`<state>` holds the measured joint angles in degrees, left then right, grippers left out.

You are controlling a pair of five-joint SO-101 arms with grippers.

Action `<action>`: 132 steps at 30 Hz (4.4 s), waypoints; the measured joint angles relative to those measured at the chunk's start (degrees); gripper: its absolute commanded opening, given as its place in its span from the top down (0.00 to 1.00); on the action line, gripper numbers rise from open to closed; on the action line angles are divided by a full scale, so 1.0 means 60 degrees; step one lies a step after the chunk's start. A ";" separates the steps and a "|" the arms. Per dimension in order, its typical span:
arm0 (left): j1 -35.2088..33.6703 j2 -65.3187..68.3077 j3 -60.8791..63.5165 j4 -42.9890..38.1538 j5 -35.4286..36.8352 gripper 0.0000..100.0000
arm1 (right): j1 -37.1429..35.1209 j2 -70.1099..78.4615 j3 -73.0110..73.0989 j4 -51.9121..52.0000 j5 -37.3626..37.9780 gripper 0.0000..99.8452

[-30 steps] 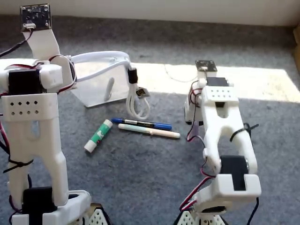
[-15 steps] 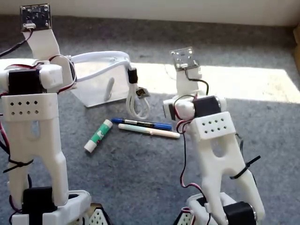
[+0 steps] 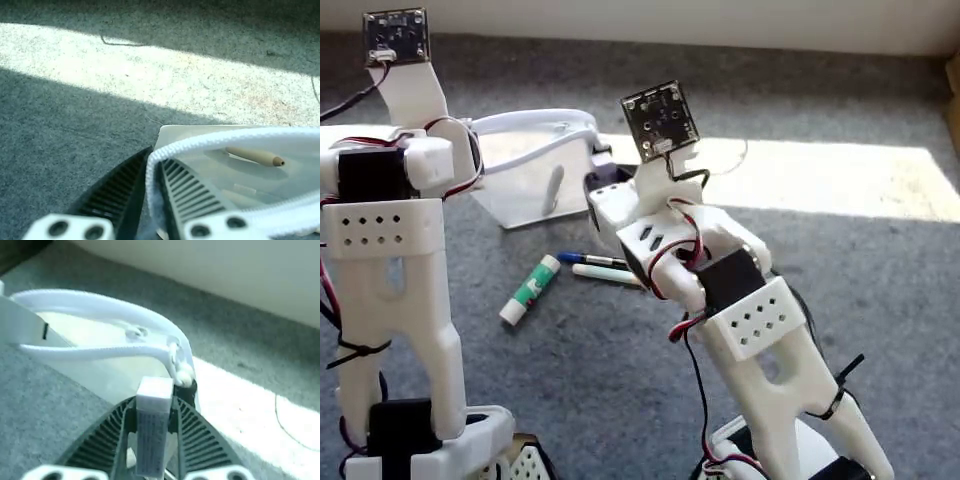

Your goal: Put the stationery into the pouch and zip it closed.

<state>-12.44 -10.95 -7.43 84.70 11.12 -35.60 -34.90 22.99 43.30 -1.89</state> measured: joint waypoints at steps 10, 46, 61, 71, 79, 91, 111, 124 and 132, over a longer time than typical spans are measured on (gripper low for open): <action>0.0000 0.0000 0.0000 0.0000 0.0000 0.99 | -0.0615 -0.0029 0.0000 -0.3648 0.0000 0.99; 0.0000 0.0000 0.0161 -0.0044 0.0000 0.99 | -0.1319 0.2242 0.1919 -0.8791 0.1509 0.98; 0.0015 0.0000 0.0176 -0.0044 0.0000 0.99 | -0.1392 0.1934 0.2256 -0.8777 0.1582 0.82; 0.0000 0.0000 0.0190 -0.0044 0.0000 0.99 | -0.0220 -0.1304 0.2447 -0.6476 0.1568 0.82; -0.0337 0.0000 0.0190 -0.0059 0.0029 0.99 | 0.0674 -0.2286 0.1978 -0.4015 0.1568 0.82; -0.0352 0.0000 0.0190 -0.0103 -0.0015 0.99 | 0.1377 -0.2315 0.1890 0.0234 0.1568 0.82; -0.0352 0.0000 0.0205 -0.0132 -0.0015 0.99 | 0.1685 -0.2168 0.5143 0.1714 0.3209 0.82; -0.0352 0.0000 0.0527 -0.0615 0.0000 0.99 | 0.1700 0.2418 0.3634 0.1377 0.3619 0.82; -0.0352 0.0000 0.0527 -0.0615 0.0000 0.99 | 0.1729 0.3853 0.3267 0.1377 0.3619 0.82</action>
<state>-14.55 -10.95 -4.26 81.01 11.12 -25.23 -11.78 42.59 51.56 19.82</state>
